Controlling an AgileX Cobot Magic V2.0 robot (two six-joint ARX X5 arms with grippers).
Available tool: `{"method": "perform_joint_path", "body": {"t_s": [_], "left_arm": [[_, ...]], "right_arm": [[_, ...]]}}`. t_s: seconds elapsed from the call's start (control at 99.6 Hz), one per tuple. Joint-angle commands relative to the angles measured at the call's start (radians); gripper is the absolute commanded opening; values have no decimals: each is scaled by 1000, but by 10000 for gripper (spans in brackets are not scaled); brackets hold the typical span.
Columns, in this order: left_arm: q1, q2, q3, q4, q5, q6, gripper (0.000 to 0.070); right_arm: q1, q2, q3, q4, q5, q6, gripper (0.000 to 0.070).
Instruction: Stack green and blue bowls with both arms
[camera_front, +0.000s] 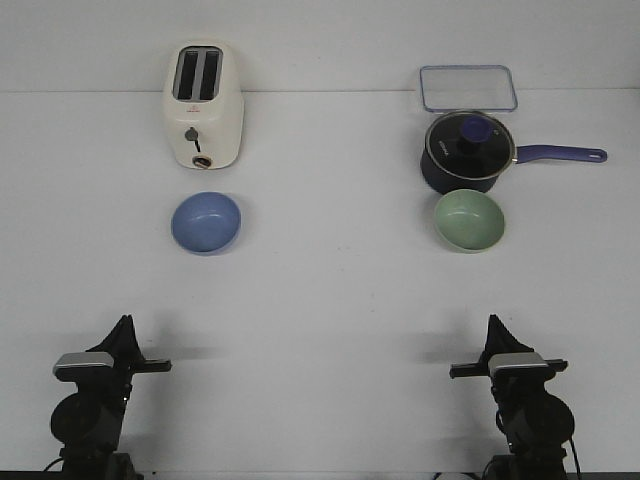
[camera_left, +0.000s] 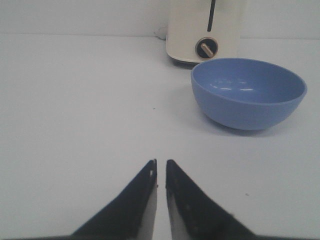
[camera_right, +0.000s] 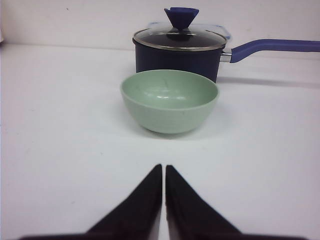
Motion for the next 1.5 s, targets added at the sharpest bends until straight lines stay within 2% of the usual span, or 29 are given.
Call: {"method": "perform_joint_path", "body": {"t_s": [0.0, 0.502, 0.612, 1.104, 1.204, 1.405, 1.485], "left_arm": [[2, -2, -20, 10, 4, -2, 15], [2, -2, -20, 10, 4, -2, 15], [2, -2, -20, 10, 4, -2, 15], [2, -2, -20, 10, 4, -2, 15], [2, -2, -20, 10, 4, -2, 15], [2, -2, -20, 10, 4, -2, 15], [2, -2, -20, 10, 4, -2, 15]], "right_arm": [[1, -2, -2, 14, -1, 7, 12], [1, -2, -2, 14, -1, 6, 12], [0, -2, -2, 14, 4, -61, 12], [1, -2, -2, 28, -1, -56, 12], [1, -2, -2, 40, 2, -17, 12], [2, -2, -2, 81, -24, 124, 12], [2, -2, -2, 85, -27, 139, 12]]}}
